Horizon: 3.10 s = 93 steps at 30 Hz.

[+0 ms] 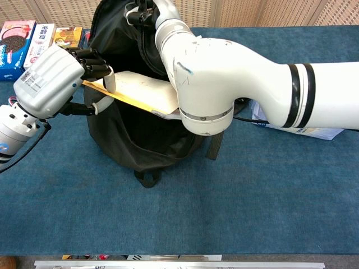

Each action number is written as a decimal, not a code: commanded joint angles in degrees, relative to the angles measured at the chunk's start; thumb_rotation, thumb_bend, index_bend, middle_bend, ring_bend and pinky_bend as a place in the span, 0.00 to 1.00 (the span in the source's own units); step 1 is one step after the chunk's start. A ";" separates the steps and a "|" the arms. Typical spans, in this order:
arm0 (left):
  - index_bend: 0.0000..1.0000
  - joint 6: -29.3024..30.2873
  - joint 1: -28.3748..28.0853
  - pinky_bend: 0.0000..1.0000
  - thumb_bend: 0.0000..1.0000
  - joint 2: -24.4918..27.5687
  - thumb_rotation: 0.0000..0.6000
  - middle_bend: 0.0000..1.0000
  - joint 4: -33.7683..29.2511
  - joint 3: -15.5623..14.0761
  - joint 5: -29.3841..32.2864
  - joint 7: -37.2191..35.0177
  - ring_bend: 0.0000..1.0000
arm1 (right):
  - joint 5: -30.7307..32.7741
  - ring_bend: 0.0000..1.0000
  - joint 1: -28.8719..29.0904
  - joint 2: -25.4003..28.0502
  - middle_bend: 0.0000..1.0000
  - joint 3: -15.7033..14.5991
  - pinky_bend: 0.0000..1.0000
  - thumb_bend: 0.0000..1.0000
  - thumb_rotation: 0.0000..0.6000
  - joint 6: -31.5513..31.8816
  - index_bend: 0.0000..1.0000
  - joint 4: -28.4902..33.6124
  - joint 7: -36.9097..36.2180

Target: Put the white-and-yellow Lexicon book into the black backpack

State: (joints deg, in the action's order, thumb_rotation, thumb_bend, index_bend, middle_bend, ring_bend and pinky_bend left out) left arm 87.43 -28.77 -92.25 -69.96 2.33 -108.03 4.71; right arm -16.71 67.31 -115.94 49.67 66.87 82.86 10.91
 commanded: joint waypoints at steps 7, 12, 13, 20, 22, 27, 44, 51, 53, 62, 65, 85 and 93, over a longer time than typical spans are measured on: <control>0.71 -2.90 2.27 0.50 0.34 -1.83 1.00 0.57 -1.76 -0.10 5.50 6.75 0.41 | 0.59 0.71 0.28 0.29 0.70 -0.18 0.98 0.98 1.00 0.34 0.76 0.35 -0.53; 0.71 -4.07 3.52 0.50 0.34 -2.22 1.00 0.57 -4.77 0.45 8.66 11.10 0.41 | 0.81 0.71 0.39 0.49 0.70 -0.20 0.98 0.98 1.00 0.63 0.76 0.66 -0.82; 0.71 -4.23 3.86 0.50 0.34 -2.38 1.00 0.57 -5.60 0.61 9.41 12.26 0.41 | 0.91 0.71 0.43 0.53 0.70 -0.16 0.98 0.98 1.00 0.67 0.76 0.72 -0.91; 0.71 -5.15 5.06 0.51 0.34 -3.43 1.00 0.57 -9.45 1.61 12.88 17.97 0.41 | 1.30 0.71 0.85 0.44 0.70 -0.04 0.98 0.98 1.00 1.06 0.76 0.54 -1.37; 0.71 -5.25 5.26 0.51 0.34 -3.71 1.00 0.57 -10.38 1.93 13.64 19.27 0.41 | 1.31 0.71 0.96 0.41 0.70 -0.04 0.98 0.98 1.00 1.17 0.76 0.45 -1.47; 0.71 -4.92 5.49 0.51 0.34 -4.73 1.00 0.57 -11.92 1.97 13.65 22.72 0.41 | 1.46 0.71 1.17 0.36 0.70 -0.10 0.98 0.98 1.00 1.31 0.76 0.28 -1.66; 0.71 -4.64 3.34 0.51 0.34 -9.99 1.00 0.57 -6.66 2.93 11.02 23.87 0.41 | 2.28 0.71 1.59 0.35 0.70 0.04 0.98 0.98 1.00 1.43 0.76 -0.07 -2.00; 0.72 -4.30 3.66 0.51 0.34 -11.46 1.00 0.57 -5.73 4.57 13.56 24.66 0.41 | 2.69 0.71 1.85 0.15 0.70 0.36 0.98 0.98 1.00 1.25 0.76 -0.55 -2.39; 0.72 -4.07 3.96 0.51 0.34 -11.75 1.00 0.57 -5.46 4.51 13.99 24.94 0.41 | 3.00 0.71 1.86 0.16 0.70 0.75 0.98 0.98 1.00 1.13 0.76 -0.57 -2.69; 0.72 -3.30 4.56 0.51 0.34 -13.36 1.00 0.58 -2.94 3.84 14.45 24.60 0.41 | 4.62 0.71 2.12 0.38 0.70 1.95 0.98 0.98 1.00 1.04 0.76 -0.32 -3.09; 0.72 -2.87 4.92 0.51 0.34 -13.56 1.00 0.59 -2.35 3.22 14.18 24.45 0.41 | 4.66 0.71 2.21 0.50 0.70 1.95 0.98 0.98 1.00 1.25 0.76 -0.35 -3.09; 0.74 2.22 4.81 0.59 0.34 -17.87 1.00 0.73 4.40 3.42 11.29 26.70 0.56 | 5.21 0.71 2.10 0.81 0.70 1.99 0.98 0.97 1.00 1.94 0.76 0.92 -3.74; 0.74 3.03 4.07 0.59 0.34 -20.58 1.00 0.73 9.94 2.40 9.24 27.00 0.56 | 5.58 0.71 2.22 0.89 0.70 2.07 0.98 0.97 1.00 2.27 0.76 1.24 -3.77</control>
State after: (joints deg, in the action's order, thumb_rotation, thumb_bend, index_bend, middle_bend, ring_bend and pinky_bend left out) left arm 90.57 -24.47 -112.23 -60.82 4.98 -98.54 31.57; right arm -11.14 69.53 -115.04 51.74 69.12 84.09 7.15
